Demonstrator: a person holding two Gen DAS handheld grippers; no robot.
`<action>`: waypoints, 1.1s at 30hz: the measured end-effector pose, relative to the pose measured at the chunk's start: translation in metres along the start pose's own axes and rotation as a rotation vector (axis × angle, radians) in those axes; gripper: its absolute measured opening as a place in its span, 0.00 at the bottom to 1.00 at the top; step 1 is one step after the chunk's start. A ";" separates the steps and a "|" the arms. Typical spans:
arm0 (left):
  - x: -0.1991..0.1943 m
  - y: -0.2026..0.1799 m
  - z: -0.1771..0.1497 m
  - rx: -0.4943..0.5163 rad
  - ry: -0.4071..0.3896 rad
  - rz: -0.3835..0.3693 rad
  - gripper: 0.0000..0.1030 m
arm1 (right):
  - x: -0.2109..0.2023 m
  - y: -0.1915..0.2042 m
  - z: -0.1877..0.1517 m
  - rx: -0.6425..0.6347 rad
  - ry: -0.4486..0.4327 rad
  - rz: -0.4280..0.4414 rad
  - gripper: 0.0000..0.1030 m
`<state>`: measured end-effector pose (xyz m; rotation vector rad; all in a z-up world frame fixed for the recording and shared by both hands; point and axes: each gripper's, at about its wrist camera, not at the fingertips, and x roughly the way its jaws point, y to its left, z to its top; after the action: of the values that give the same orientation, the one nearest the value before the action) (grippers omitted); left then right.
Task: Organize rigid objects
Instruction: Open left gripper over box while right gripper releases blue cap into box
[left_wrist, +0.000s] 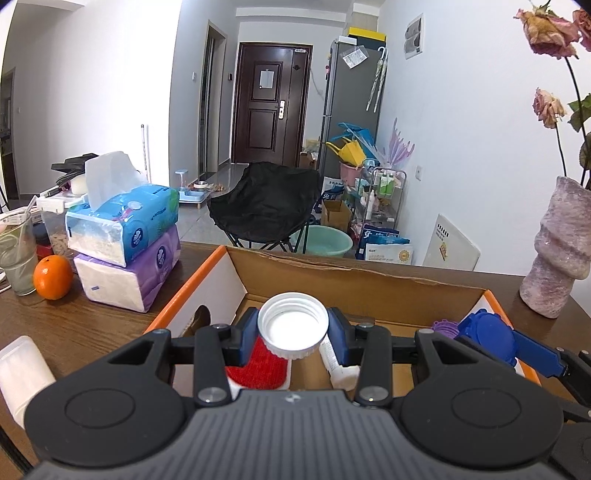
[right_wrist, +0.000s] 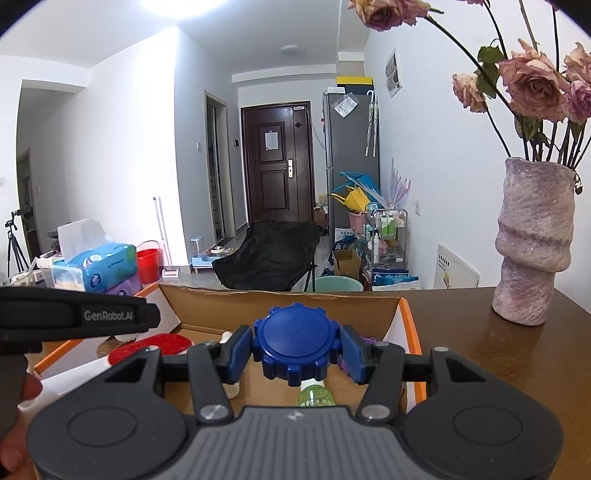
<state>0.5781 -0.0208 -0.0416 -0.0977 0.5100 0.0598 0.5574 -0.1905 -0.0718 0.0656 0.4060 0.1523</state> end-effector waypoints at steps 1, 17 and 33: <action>0.002 -0.001 0.001 0.001 0.003 0.003 0.40 | 0.002 -0.001 0.001 -0.001 0.001 -0.001 0.50; 0.024 -0.002 0.006 0.014 0.031 0.027 0.40 | 0.024 -0.001 0.003 -0.031 0.038 -0.003 0.50; 0.021 0.003 0.008 -0.018 0.035 0.058 1.00 | 0.027 -0.009 0.005 -0.022 0.061 -0.076 1.00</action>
<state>0.5999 -0.0163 -0.0454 -0.1017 0.5477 0.1194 0.5849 -0.1951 -0.0787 0.0233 0.4668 0.0836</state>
